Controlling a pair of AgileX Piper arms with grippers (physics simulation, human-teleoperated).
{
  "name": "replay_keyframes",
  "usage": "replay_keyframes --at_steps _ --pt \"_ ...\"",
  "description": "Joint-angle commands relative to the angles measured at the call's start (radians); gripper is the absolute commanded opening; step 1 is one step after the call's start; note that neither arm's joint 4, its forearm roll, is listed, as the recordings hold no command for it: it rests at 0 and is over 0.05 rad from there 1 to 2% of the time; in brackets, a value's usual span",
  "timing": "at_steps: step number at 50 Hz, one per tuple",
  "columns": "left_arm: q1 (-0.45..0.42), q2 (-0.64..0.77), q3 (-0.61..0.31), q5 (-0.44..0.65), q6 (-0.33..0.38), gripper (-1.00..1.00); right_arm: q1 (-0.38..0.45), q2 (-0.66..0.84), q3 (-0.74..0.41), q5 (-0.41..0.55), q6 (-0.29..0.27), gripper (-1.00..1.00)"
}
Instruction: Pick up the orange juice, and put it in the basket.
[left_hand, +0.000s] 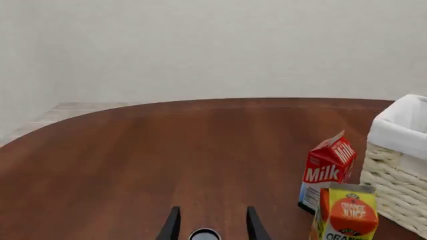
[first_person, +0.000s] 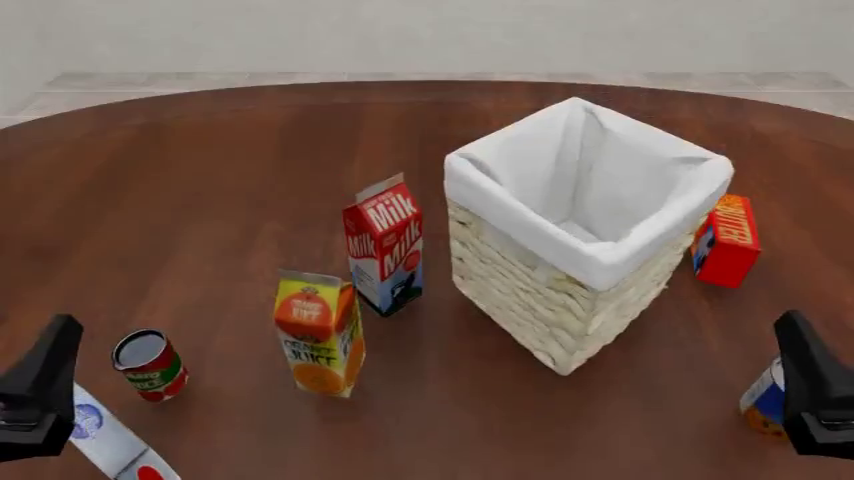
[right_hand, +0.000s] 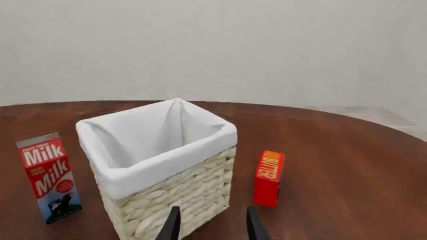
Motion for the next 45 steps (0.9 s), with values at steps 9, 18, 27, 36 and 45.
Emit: replay_keyframes --at_steps 9,18,27,36,45 --pt "-0.005 -0.004 -0.001 0.0 0.004 1.0 0.007 0.009 0.007 -0.006 0.009 1.0" --pt "-0.008 -0.002 -0.007 0.002 0.01 1.0 0.015 0.012 0.008 -0.011 0.007 1.0" --pt "-0.025 0.116 -0.086 -0.02 0.005 1.0 0.017 0.002 0.007 0.0 0.003 1.0" --pt "-0.076 0.281 -0.286 0.058 0.009 1.0 0.026 0.0 0.007 0.004 -0.002 1.0" --pt "-0.136 0.478 -0.461 0.192 0.125 1.0 0.03 -0.002 0.002 0.006 -0.003 1.0"
